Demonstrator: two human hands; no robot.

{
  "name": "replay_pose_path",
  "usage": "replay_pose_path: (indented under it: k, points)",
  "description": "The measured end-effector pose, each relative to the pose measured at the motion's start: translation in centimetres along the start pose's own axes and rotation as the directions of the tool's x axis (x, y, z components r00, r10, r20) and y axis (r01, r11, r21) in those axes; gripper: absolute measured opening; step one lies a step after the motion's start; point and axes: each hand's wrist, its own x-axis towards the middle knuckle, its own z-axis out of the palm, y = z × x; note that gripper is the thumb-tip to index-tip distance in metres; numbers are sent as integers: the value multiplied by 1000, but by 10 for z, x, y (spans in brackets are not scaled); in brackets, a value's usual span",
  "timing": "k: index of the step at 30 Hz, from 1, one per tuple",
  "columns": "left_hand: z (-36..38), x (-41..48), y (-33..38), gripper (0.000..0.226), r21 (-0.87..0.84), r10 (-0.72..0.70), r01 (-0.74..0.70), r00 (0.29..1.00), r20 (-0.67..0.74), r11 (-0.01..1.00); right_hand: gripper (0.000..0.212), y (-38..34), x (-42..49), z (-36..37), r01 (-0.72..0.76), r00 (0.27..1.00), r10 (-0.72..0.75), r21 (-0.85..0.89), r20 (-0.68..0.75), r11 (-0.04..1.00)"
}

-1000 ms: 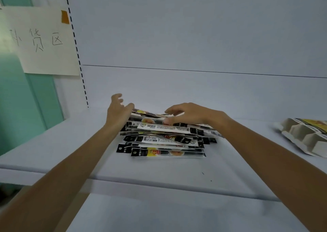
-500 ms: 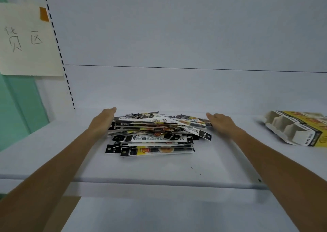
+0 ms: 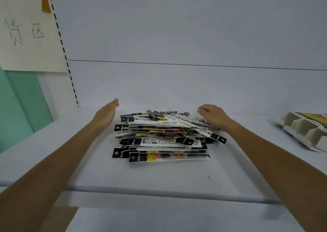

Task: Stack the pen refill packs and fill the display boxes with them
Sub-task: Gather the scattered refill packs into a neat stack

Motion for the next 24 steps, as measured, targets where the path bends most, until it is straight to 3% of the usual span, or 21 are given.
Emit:
replay_pose_path:
  k: [4,9,13,18,24]
  points:
    - [10,13,-9,60,-42,-29,31,998,51,999,45,6,1,0,-150,988,149,-35,-28,988]
    - [20,22,-8,59,51,-44,42,998,36,998,55,8,1,8,-165,985,170,195,-12,967]
    - [20,29,-10,61,73,-26,21,998,65,997,62,6,7,12,-173,984,181,271,-2,947]
    - [21,32,-7,58,10,4,-6,992,126,1000,65,-7,18,25,-120,993,113,277,41,953]
    - [25,36,8,56,-80,88,-70,968,237,994,46,-4,31,28,-43,996,17,304,86,952]
